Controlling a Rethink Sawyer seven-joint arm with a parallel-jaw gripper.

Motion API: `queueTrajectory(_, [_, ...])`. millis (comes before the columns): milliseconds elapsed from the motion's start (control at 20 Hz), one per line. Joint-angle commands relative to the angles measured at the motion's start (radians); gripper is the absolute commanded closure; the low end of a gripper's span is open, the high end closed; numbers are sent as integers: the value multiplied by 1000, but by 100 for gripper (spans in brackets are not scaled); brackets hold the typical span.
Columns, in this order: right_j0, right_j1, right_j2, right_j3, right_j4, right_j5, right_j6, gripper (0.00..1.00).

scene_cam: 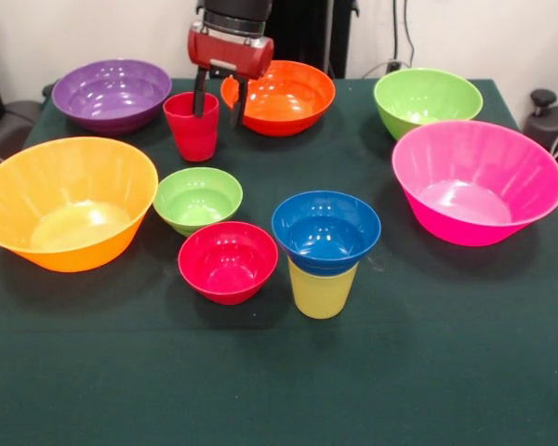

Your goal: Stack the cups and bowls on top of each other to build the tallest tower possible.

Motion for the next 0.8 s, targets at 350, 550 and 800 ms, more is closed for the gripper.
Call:
queueTrajectory(350, [52, 38, 0, 93, -32, -14, 90, 0])
queueTrajectory(550, [69, 91, -30, 92, -32, -83, 98, 0])
queueTrajectory(800, [84, 135, -46, 85, -26, -131, 98, 0])
